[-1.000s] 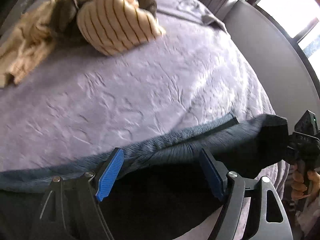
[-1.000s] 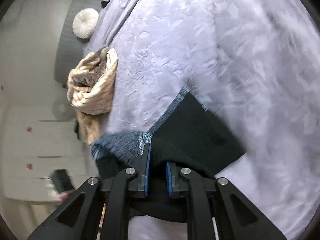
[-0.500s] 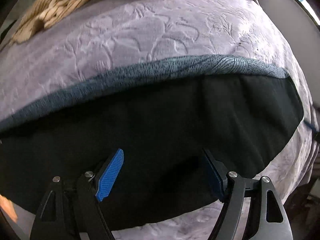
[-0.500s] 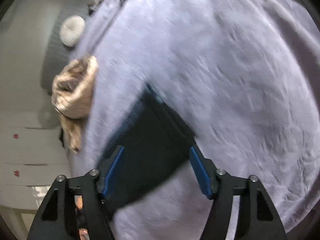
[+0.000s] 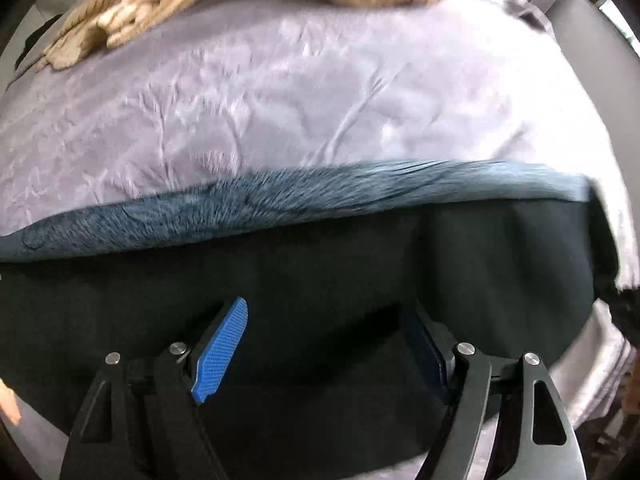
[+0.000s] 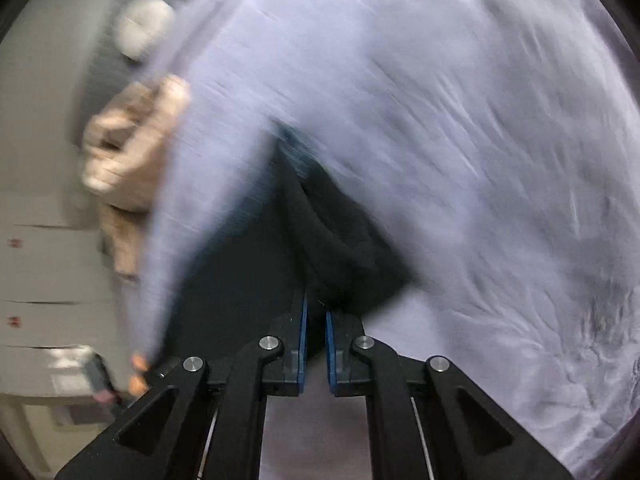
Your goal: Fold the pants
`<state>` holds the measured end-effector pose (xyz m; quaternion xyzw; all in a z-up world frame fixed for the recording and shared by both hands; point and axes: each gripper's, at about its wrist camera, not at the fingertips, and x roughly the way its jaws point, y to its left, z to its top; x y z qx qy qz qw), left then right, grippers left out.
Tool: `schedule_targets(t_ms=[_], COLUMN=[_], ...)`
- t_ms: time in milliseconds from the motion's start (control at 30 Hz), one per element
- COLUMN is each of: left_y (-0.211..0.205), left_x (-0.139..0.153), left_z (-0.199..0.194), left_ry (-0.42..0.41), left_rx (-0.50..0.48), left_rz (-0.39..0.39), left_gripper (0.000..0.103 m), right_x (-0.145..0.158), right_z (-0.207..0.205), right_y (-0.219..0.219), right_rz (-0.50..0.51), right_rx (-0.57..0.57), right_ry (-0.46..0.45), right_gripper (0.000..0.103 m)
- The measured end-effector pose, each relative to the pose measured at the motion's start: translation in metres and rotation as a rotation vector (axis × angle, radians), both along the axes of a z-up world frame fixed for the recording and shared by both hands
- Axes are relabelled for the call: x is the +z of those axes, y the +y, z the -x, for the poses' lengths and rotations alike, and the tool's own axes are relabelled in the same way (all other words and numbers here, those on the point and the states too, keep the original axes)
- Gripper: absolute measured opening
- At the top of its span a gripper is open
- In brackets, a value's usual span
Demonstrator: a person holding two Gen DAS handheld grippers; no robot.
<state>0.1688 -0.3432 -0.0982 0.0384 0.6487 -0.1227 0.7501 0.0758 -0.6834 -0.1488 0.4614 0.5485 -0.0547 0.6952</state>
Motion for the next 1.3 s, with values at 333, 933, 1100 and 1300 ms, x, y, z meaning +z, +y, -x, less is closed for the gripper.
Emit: schedule_targets(t_ms=[333, 933, 1100, 1300], left_y=[0.032, 0.096, 0.177, 0.3], left_x=[0.026, 0.009, 0.019, 0.001], left_z=[-0.003, -0.103, -0.071, -0.053], left_ry=[-0.091, -0.193, -0.188, -0.159], left_rx=[0.025, 0.19, 0.216, 0.318], left_rz=[-0.039, -0.093, -0.199, -0.274], left_gripper=[0.079, 0.09, 0.09, 0.09], right_x=[0.087, 0.031, 0.049, 0.02], right_z=[0.006, -0.096, -0.066, -0.02], right_y=[0.022, 0.033, 0.095, 0.258], right_rz=[0.358, 0.386, 0.084, -0.335], right_rx=[0.154, 0.242, 0.318, 0.484], right_ry=[-0.119, -0.066, -0.173, -0.17], right_gripper=[0.045, 0.045, 0.046, 0.058])
